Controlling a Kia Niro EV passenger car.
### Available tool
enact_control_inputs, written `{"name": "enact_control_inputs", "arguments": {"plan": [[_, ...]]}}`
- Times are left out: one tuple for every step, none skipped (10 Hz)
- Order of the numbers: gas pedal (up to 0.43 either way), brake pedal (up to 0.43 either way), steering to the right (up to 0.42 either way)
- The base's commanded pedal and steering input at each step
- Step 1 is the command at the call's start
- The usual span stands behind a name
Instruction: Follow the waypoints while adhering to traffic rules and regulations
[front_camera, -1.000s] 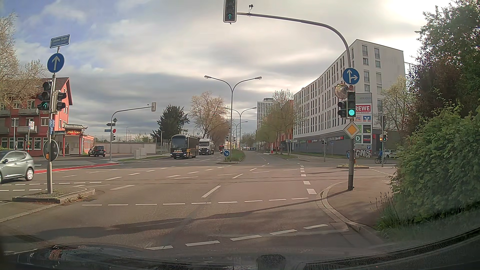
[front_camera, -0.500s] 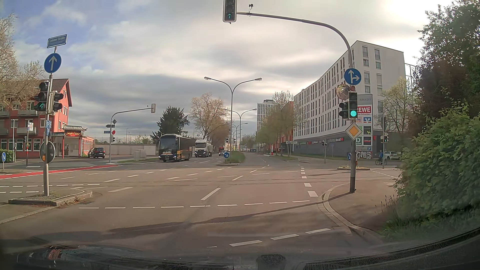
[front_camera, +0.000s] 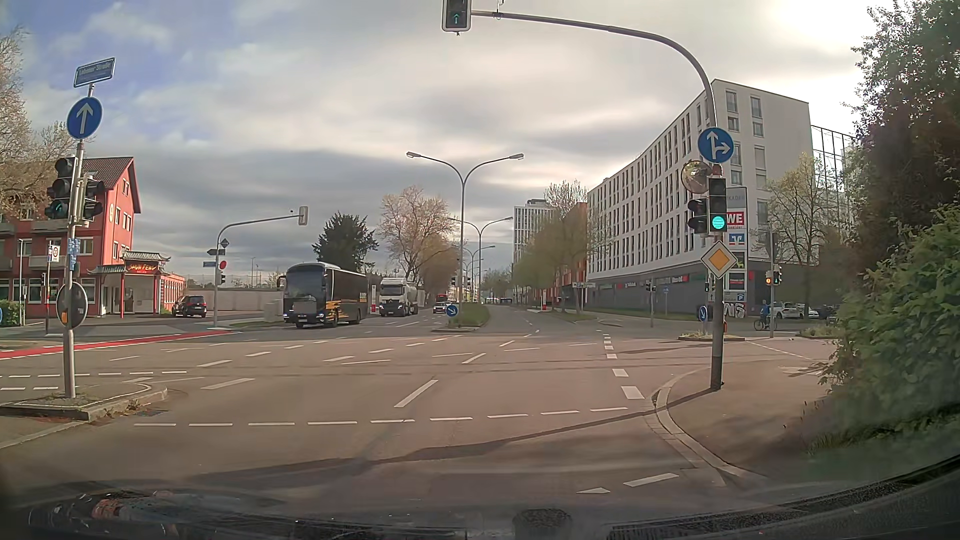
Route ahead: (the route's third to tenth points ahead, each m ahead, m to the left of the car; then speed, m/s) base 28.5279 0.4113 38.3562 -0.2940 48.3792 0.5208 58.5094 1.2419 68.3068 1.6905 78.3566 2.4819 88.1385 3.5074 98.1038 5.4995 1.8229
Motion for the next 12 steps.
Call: {"name": "enact_control_inputs", "arguments": {"plan": [[0.268, 0.0, 0.017], [0.268, 0.0, 0.019], [0.268, 0.0, 0.019], [0.268, 0.0, 0.019], [0.268, 0.0, 0.019], [0.268, 0.0, 0.019], [0.268, 0.0, 0.02], [0.268, 0.0, 0.021], [0.268, 0.0, 0.021], [0.268, 0.0, 0.021], [0.268, 0.0, 0.021], [0.268, 0.0, 0.021]]}}
